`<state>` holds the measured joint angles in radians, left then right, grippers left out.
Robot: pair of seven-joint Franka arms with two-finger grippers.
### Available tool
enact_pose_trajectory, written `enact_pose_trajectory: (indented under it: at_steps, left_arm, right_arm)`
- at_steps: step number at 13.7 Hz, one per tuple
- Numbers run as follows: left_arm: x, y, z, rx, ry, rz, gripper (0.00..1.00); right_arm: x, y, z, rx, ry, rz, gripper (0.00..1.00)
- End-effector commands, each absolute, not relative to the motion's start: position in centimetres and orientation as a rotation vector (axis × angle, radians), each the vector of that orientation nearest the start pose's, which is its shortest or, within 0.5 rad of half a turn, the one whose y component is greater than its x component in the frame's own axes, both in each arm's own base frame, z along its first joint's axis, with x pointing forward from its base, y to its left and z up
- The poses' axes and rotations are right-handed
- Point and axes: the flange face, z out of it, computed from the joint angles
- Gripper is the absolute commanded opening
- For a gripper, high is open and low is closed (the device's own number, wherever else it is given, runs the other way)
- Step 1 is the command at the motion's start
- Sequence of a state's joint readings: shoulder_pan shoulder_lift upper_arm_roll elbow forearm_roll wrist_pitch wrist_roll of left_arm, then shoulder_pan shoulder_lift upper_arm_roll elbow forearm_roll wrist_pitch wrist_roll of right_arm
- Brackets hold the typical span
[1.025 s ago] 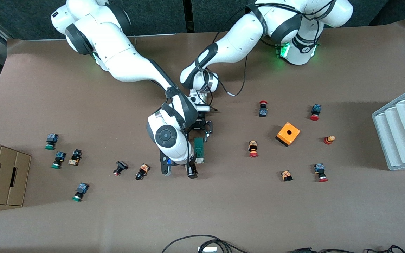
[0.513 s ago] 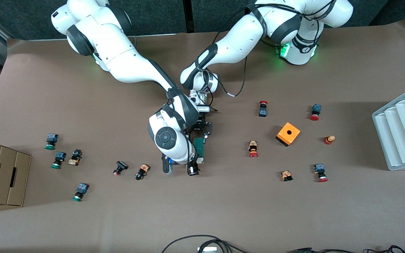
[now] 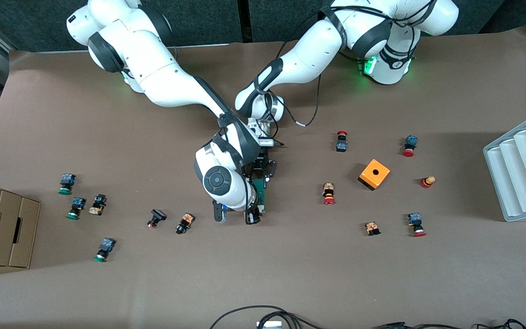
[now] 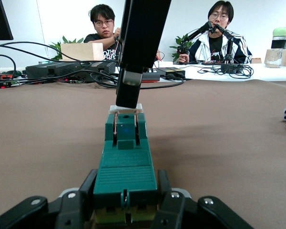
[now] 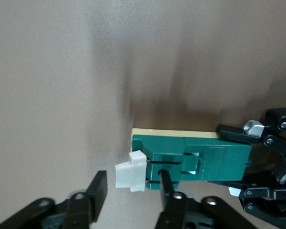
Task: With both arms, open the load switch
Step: 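Lower the right gripper fingers around the white lever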
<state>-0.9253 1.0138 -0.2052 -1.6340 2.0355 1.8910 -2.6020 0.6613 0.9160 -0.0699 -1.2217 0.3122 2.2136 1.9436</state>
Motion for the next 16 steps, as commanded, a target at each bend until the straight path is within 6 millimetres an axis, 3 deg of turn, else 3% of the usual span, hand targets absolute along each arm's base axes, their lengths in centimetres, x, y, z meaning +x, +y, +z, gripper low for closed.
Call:
enact_pose_trajectory:
  at_steps: [1,7,12,16]
  left_arm:
    - [34.75,-56.08,3.8,-2.472,0.048,-1.999,0.54]
    - [34.74,-56.03,3.71,-2.47,0.047,-1.997,0.54]
    - [34.74,-56.03,3.71,-2.47,0.047,-1.997,0.54]
    - [34.64,-56.09,3.7,-2.473,0.05,-1.996,0.54]
  right_arm:
    - [62.29,45.3,22.23,-2.174,2.065,0.286,0.47]
    - [62.15,45.61,21.25,-2.17,2.063,0.284,0.46]
    - [61.84,45.97,21.58,-2.17,2.062,0.303,0.27]
    - [61.77,46.07,21.68,-2.169,2.063,0.305,0.24]
